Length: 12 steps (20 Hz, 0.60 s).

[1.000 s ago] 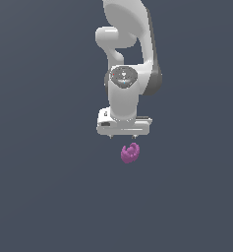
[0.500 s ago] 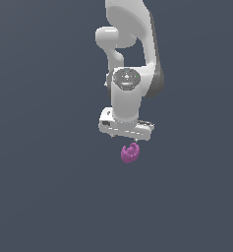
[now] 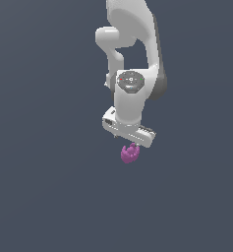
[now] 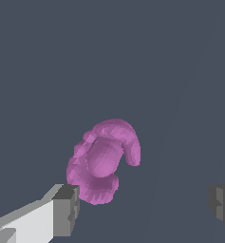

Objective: Pick up the object and move it to a goal position.

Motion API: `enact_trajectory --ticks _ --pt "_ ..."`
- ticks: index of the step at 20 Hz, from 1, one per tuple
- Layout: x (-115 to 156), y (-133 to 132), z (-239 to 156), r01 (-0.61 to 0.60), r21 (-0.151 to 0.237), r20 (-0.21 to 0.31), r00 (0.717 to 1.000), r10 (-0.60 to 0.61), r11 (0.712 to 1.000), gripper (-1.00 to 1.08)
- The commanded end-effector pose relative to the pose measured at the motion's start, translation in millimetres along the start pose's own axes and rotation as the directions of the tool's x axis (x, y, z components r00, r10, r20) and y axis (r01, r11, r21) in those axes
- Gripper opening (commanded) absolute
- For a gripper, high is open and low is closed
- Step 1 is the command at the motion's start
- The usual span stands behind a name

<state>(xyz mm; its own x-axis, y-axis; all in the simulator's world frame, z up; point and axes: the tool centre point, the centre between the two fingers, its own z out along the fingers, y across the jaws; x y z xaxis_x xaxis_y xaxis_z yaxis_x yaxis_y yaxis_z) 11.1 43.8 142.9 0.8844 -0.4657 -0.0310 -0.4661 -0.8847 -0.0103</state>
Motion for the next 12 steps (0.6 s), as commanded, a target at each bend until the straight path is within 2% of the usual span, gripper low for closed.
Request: enact_trajectory --ticks 1,6,12 --pt "0.7 -2.8 1.0 -0.065 -0.001 -0.003 0.998 0.065 0.998 1.00" --pt "2.1 -8.4 2.9 -0.190 -0.001 -0.008 0.982 0.190 0.982 1.00" --pt "3.7 -15.3 5.1 -0.335 0.000 -0.015 0.942 0.335 0.942 1.00"
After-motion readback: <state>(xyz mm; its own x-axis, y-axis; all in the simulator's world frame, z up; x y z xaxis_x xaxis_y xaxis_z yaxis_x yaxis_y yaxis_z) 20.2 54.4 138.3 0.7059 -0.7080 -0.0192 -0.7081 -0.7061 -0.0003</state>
